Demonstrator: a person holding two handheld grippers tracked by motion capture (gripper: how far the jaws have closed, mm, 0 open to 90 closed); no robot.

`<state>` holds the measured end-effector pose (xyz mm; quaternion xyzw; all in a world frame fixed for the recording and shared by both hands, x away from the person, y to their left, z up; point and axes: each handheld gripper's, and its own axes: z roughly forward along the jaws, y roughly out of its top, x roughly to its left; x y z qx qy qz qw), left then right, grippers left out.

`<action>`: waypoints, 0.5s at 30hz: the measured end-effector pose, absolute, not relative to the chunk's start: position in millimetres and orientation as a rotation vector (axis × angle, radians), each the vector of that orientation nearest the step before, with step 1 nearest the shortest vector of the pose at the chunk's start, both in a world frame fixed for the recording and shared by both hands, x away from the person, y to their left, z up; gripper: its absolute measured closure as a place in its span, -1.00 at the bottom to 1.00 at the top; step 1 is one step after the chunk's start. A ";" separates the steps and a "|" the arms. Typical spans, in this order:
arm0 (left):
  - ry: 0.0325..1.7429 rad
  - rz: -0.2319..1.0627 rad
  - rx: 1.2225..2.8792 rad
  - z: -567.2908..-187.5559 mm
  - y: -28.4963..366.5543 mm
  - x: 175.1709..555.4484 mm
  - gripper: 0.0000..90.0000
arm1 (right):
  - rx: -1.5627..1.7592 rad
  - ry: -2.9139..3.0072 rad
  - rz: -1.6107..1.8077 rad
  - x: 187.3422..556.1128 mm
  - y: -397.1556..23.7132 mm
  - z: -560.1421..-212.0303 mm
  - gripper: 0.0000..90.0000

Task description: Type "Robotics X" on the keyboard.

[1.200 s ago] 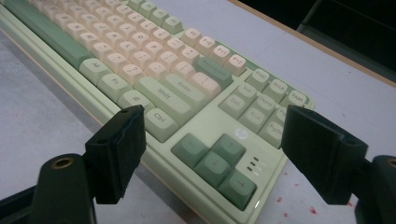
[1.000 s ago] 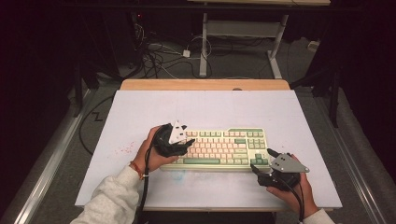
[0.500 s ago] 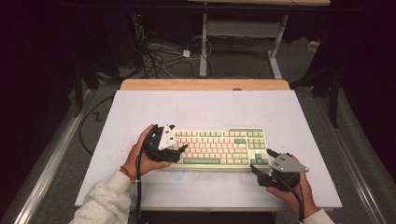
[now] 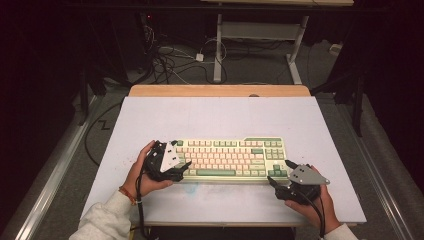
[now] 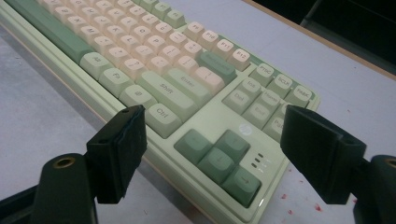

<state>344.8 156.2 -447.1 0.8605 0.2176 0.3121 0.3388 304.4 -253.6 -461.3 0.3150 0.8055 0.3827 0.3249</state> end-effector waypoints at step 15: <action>0.639 0.812 2.259 -462.5 181.3 334.5 -0.57 | 0.829 2.119 1.004 304.6 -252.4 -461.4 -0.48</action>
